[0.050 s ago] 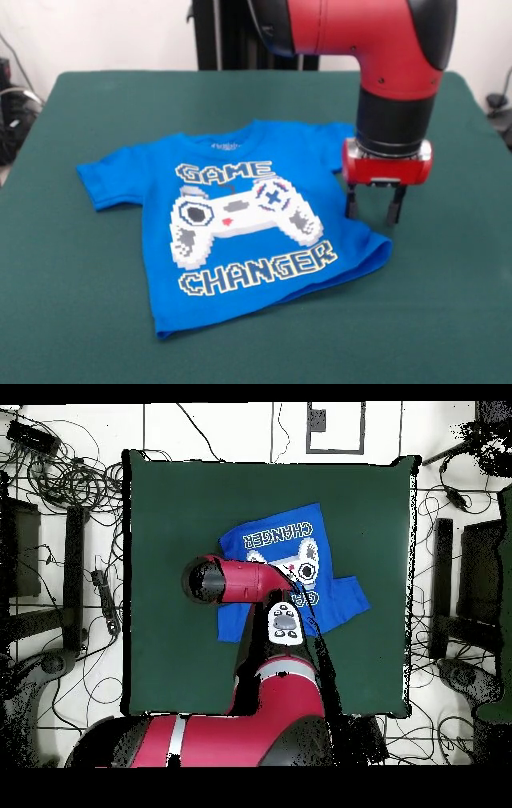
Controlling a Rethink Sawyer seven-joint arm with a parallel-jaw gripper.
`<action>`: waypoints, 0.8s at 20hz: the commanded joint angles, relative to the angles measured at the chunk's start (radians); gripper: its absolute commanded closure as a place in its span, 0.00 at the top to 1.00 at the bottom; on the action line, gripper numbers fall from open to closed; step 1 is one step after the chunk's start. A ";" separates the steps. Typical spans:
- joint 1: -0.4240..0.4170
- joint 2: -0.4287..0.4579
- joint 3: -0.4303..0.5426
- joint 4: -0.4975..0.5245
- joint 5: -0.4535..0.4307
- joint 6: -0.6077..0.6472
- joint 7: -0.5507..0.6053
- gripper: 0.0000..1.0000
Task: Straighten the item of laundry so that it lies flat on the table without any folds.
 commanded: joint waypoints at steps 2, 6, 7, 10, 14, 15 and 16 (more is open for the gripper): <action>0.013 -0.024 0.063 -0.011 0.047 0.066 0.151 1.00; 0.016 -0.053 0.062 -0.007 0.053 0.100 0.150 1.00; 0.019 -0.063 0.059 -0.008 0.055 0.114 0.151 1.00; 0.023 -0.072 0.059 -0.020 0.062 0.138 0.154 1.00; 0.025 -0.069 0.060 -0.053 0.069 0.160 0.153 1.00; 0.024 -0.070 0.060 -0.064 0.069 0.174 0.148 1.00; 0.022 -0.070 0.061 -0.076 0.070 0.188 0.144 1.00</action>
